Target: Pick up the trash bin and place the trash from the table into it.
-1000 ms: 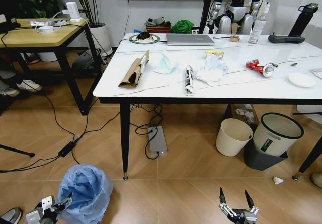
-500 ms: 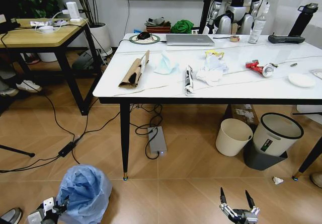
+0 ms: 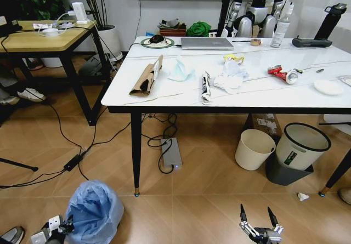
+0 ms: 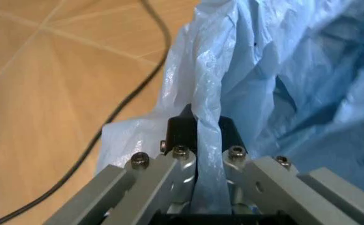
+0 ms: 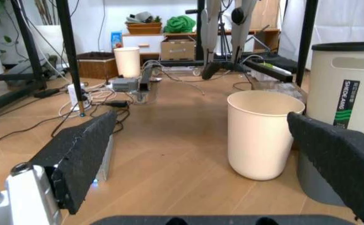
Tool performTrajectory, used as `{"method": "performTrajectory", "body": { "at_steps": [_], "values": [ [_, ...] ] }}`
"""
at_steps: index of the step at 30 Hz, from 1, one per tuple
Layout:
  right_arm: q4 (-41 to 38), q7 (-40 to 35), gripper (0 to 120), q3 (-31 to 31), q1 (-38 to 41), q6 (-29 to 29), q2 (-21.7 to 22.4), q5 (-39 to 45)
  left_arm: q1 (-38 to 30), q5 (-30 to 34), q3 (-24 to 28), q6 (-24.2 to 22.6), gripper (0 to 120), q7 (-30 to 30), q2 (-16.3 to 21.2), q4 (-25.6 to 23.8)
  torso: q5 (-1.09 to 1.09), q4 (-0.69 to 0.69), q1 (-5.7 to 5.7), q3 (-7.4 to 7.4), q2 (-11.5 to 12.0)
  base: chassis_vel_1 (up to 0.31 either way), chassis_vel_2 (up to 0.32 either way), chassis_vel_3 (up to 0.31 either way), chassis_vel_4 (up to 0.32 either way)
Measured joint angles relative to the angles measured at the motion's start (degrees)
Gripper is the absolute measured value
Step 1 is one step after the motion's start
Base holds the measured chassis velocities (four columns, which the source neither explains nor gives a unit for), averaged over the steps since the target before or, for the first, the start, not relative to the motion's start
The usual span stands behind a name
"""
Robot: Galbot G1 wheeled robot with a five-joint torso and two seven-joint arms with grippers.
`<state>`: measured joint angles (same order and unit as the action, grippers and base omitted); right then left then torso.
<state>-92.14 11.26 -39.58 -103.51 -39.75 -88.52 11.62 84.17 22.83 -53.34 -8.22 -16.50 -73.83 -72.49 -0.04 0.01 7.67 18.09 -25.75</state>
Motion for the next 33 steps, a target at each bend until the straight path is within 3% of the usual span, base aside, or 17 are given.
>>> {"method": "performTrajectory", "body": {
  "at_steps": [3, 6, 11, 16, 18, 23, 33],
  "values": [
    [0.0, 0.0, 100, 0.0, 0.0, 0.2, 0.0, 0.0, 1.0, -0.5, 0.2, 1.1, 0, -1.5, -0.1, -1.7, 0.03, 0.00, 0.00, 0.00, 0.0, 0.000, 0.000, 0.000, 0.000],
    [-0.2, 0.0, 100, -0.1, 0.1, 0.7, 0.0, -0.1, 4.4, -1.8, 1.3, 5.8, 0, -4.9, -0.3, -6.6, 0.01, -0.02, 0.00, 0.00, 0.0, 0.000, 0.000, 0.000, 0.000],
    [-0.6, 0.0, 100, -0.2, 0.1, 1.1, 0.0, -0.1, 8.9, -1.6, 1.8, 8.3, 0, -6.9, -0.4, -12.5, 0.06, -0.01, 0.00, 0.00, 0.0, 0.000, 0.000, 0.000, 0.000],
    [-0.9, 0.0, 100, -0.5, 0.1, 1.7, -0.2, -0.4, 19.6, 1.2, 3.5, 9.0, 0, -8.2, -0.3, -24.0, 0.06, 0.00, 0.21, 0.32, -0.6, 0.000, 0.000, 0.000, 0.000],
    [-0.9, 0.0, 100, -0.6, 0.1, 1.8, -0.3, -0.4, 21.2, 1.6, 3.7, 9.0, 0, -8.2, -0.3, -25.6, 0.06, 0.01, 0.28, 0.45, -0.8, 0.000, 0.000, 0.000, 0.000],
    [-0.6, 0.0, 100, -1.2, 0.1, 1.9, -1.1, -1.2, 28.5, 2.9, 5.0, 10.5, 0, -7.6, -0.6, -35.6, 0.06, -0.01, 0.80, 1.33, -2.2, 0.000, 0.000, 0.000, 0.000],
    [-1.7, -0.1, 100, -2.7, -1.0, 2.0, -3.3, -3.0, 28.4, 2.2, 8.5, 11.0, 0, -6.1, -1.5, -39.6, 0.04, -0.02, 1.64, 2.86, -4.5, 0.000, 0.000, 0.000, 0.000]
  ]
}}
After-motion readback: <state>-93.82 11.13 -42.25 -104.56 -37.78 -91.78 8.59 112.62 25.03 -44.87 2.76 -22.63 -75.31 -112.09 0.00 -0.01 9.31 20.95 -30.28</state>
